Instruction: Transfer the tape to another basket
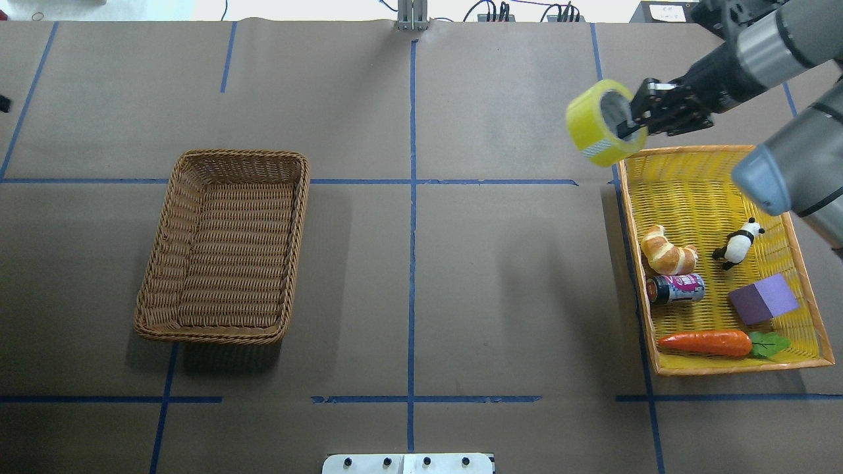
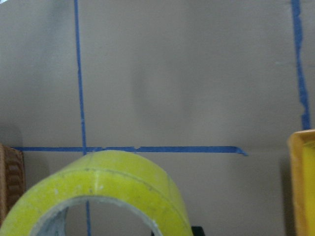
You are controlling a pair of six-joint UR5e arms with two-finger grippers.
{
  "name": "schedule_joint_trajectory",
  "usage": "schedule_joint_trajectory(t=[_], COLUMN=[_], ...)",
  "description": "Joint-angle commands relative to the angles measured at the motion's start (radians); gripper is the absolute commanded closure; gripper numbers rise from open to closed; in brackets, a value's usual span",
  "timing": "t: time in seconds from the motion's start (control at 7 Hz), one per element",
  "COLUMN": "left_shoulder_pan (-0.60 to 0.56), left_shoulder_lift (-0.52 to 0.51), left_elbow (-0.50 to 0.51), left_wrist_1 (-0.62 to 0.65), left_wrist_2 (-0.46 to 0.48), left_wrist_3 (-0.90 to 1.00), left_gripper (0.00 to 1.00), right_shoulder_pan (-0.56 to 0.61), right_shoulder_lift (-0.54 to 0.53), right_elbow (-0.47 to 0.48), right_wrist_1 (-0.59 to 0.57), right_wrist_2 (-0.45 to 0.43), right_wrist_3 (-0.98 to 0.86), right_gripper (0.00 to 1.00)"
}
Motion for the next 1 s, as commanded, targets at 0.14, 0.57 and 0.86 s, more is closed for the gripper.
schedule_joint_trajectory(t=[0.14,0.57,0.86], left_shoulder_pan=[0.193,0.339,0.423], left_shoulder_lift=[-0.071,-0.087,-0.113], left_elbow=[-0.003,-0.068,-0.165], left_wrist_1=[-0.419,-0.752,-0.904], left_wrist_2=[0.000,0.012,0.139], left_wrist_3=[-0.689,-1.180,-1.486], left_gripper=[0.00,0.00,0.00], right_shoulder_pan=[-0.201,-0.339,-0.429], right_shoulder_lift=[0.010,0.008,0.008], right_elbow=[0.007,0.050,0.140], right_wrist_1=[0.392,0.656,0.671], right_wrist_2=[-0.242,-0.416,-0.499], right_wrist_3=[0.468,0.717,0.771], right_gripper=[0.99,0.99,0.99])
